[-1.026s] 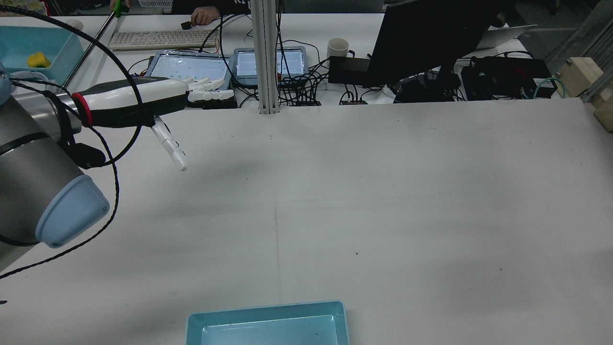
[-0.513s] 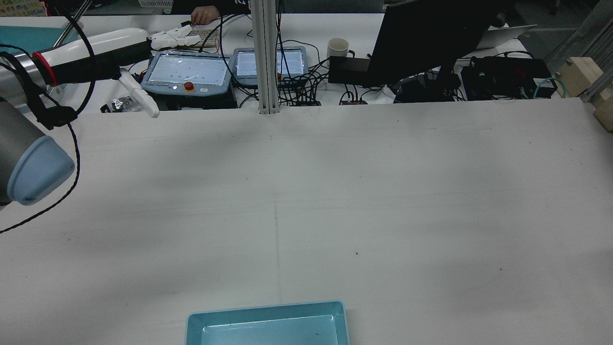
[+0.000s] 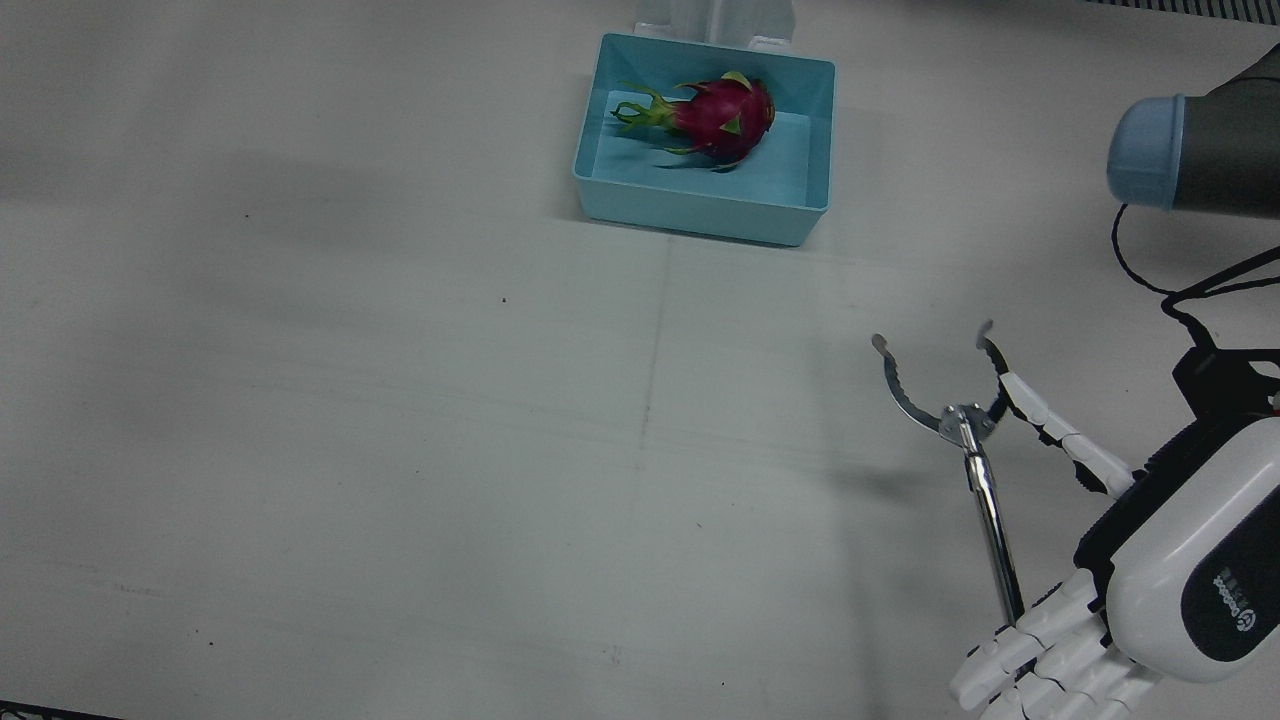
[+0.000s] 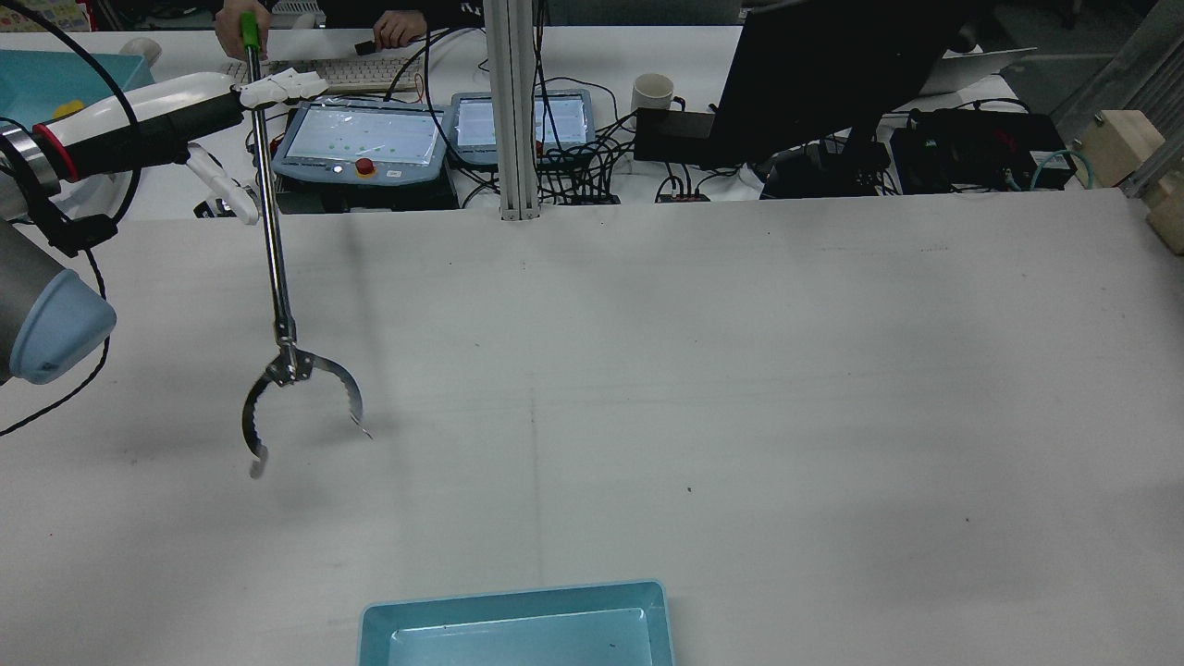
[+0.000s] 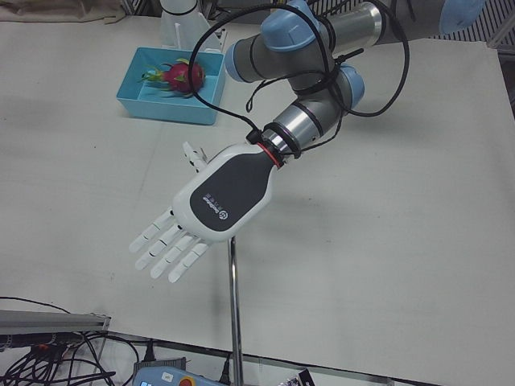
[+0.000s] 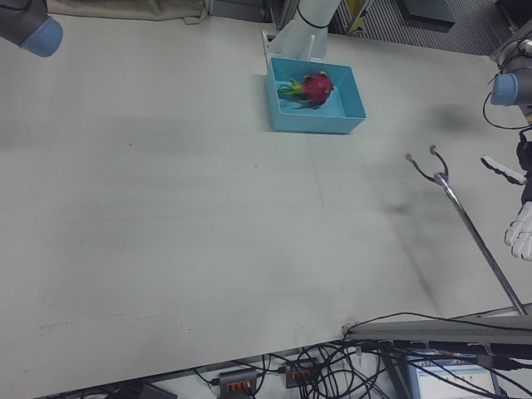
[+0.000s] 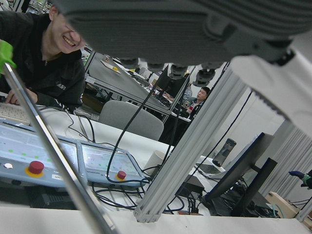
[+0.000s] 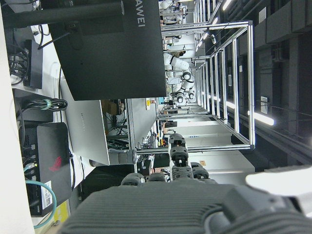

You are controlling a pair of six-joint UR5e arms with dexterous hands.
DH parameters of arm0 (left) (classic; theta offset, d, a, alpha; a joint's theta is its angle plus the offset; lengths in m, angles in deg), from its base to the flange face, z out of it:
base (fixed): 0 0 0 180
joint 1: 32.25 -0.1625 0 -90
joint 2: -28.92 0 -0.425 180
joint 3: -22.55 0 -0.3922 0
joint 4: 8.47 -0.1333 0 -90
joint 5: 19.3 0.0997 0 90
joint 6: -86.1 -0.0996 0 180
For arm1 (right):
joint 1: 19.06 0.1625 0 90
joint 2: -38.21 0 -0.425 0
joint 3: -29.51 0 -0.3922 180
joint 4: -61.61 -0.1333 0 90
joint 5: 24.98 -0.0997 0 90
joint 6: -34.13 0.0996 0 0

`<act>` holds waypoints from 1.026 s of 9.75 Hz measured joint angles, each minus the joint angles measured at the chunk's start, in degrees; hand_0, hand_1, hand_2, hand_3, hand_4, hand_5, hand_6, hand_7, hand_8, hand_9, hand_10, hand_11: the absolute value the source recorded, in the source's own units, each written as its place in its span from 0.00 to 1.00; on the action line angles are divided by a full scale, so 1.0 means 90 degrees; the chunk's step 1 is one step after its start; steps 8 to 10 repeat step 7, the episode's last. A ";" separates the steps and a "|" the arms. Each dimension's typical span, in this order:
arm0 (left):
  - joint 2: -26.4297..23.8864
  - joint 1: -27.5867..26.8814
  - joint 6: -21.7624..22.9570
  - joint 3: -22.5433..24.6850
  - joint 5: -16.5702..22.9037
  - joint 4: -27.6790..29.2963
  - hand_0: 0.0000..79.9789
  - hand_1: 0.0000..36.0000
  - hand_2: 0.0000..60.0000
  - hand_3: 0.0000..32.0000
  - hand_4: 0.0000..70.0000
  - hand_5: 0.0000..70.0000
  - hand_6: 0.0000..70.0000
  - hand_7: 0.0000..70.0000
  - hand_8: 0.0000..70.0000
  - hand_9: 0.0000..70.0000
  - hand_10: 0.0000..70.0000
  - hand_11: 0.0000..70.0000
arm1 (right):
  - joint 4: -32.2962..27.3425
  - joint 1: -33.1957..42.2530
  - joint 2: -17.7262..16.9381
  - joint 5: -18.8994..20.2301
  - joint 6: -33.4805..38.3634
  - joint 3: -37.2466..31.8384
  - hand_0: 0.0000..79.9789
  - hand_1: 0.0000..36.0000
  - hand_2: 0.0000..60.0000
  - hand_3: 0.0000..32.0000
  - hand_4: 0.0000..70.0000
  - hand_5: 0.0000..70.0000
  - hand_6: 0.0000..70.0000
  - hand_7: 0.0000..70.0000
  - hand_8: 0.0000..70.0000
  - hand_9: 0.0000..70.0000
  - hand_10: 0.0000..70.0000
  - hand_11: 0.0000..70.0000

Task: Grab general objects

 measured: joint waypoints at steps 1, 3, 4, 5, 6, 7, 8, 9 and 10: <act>0.0017 0.0052 0.0001 -0.0139 -0.0003 0.0108 0.59 0.21 0.00 0.00 0.00 0.00 0.00 0.10 0.00 0.00 0.00 0.00 | 0.0000 -0.0002 0.0000 0.0000 0.0003 -0.0004 0.00 0.00 0.00 0.00 0.00 0.00 0.00 0.00 0.00 0.00 0.00 0.00; 0.0108 0.0202 -0.0001 -0.0241 -0.0024 0.0238 0.60 0.25 0.00 0.00 0.00 0.00 0.00 0.10 0.00 0.00 0.00 0.00 | 0.0000 -0.0005 0.0001 0.0000 0.0014 -0.0018 0.00 0.00 0.00 0.00 0.00 0.00 0.00 0.00 0.00 0.00 0.00 0.00; 0.0205 0.0320 0.0005 -0.0256 -0.0029 0.0315 0.61 0.30 0.00 0.00 0.00 0.00 0.00 0.10 0.00 0.00 0.00 0.00 | 0.0000 -0.0005 0.0002 0.0000 0.0017 -0.0024 0.00 0.00 0.00 0.00 0.00 0.00 0.00 0.00 0.00 0.00 0.00 0.00; 0.0272 0.0395 0.0013 -0.0257 -0.0028 0.0361 0.64 0.42 0.00 0.00 0.00 0.00 0.00 0.10 0.00 0.00 0.00 0.00 | 0.0000 -0.0009 0.0002 0.0000 0.0021 -0.0033 0.00 0.00 0.00 0.00 0.00 0.00 0.00 0.00 0.00 0.00 0.00 0.00; 0.0311 0.0443 0.0020 -0.0250 -0.0021 0.0384 0.66 0.50 0.00 0.00 0.00 0.00 0.00 0.10 0.00 0.00 0.00 0.00 | 0.0000 -0.0011 0.0002 0.0000 0.0025 -0.0041 0.00 0.00 0.00 0.00 0.00 0.00 0.00 0.00 0.00 0.00 0.00 0.00; 0.0331 0.0462 0.0027 -0.0244 -0.0019 0.0392 0.70 0.60 0.00 0.00 0.00 0.00 0.00 0.10 0.00 0.00 0.00 0.00 | 0.0000 -0.0013 0.0002 0.0000 0.0027 -0.0047 0.00 0.00 0.00 0.00 0.00 0.00 0.00 0.00 0.00 0.00 0.00 0.00; 0.0331 0.0462 0.0027 -0.0244 -0.0019 0.0392 0.70 0.60 0.00 0.00 0.00 0.00 0.00 0.10 0.00 0.00 0.00 0.00 | 0.0000 -0.0013 0.0002 0.0000 0.0027 -0.0047 0.00 0.00 0.00 0.00 0.00 0.00 0.00 0.00 0.00 0.00 0.00 0.00; 0.0331 0.0462 0.0027 -0.0244 -0.0019 0.0392 0.70 0.60 0.00 0.00 0.00 0.00 0.00 0.10 0.00 0.00 0.00 0.00 | 0.0000 -0.0013 0.0002 0.0000 0.0027 -0.0047 0.00 0.00 0.00 0.00 0.00 0.00 0.00 0.00 0.00 0.00 0.00 0.00; 0.0331 0.0462 0.0027 -0.0244 -0.0019 0.0392 0.70 0.60 0.00 0.00 0.00 0.00 0.00 0.10 0.00 0.00 0.00 0.00 | 0.0000 -0.0013 0.0002 0.0000 0.0027 -0.0047 0.00 0.00 0.00 0.00 0.00 0.00 0.00 0.00 0.00 0.00 0.00 0.00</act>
